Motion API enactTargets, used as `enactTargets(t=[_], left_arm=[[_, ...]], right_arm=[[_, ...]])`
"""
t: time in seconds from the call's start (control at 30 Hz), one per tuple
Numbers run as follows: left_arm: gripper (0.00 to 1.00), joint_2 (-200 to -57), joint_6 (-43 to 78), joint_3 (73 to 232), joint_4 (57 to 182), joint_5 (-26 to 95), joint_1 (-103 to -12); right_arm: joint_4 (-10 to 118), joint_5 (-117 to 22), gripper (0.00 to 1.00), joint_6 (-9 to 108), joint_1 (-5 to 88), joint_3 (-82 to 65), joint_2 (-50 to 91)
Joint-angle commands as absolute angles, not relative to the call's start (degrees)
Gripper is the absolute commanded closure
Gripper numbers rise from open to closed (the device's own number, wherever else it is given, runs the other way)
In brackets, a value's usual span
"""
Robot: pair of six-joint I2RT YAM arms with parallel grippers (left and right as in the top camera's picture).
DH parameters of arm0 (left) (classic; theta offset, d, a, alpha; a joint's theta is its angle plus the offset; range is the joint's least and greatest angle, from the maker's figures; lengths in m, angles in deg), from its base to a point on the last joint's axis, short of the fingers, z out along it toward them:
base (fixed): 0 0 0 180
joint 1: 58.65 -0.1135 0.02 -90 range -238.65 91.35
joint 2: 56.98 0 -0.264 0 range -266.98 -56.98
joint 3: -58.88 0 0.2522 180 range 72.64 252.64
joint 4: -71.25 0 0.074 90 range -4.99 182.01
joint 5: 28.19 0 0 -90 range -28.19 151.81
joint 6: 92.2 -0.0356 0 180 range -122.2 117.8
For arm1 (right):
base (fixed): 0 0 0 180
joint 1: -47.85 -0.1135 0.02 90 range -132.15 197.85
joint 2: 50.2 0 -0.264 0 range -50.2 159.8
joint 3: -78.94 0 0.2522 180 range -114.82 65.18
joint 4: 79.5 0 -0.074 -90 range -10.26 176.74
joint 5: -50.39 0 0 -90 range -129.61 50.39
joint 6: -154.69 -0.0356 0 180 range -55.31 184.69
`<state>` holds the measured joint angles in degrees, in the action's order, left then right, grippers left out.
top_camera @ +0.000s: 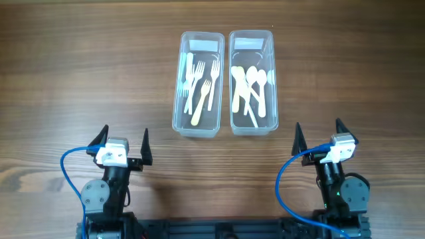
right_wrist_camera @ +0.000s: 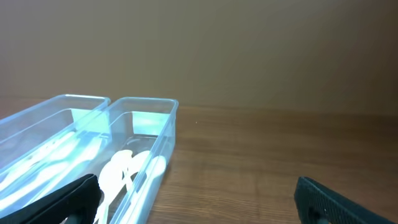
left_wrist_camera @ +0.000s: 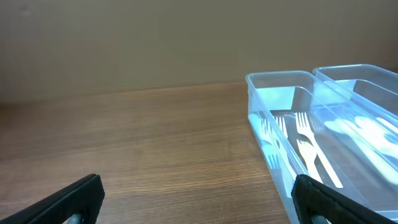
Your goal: Pack container
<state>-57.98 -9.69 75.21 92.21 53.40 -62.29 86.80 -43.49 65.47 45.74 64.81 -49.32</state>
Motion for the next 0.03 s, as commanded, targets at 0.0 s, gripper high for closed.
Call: enactTargets(t=[0.0], left_arm=[[0.0, -57.15, -10.98, 74.55, 91.93, 53.93, -61.92]], right_arm=[[87.01, -44.19, 0.0, 66.08, 45.56, 64.88, -50.06]])
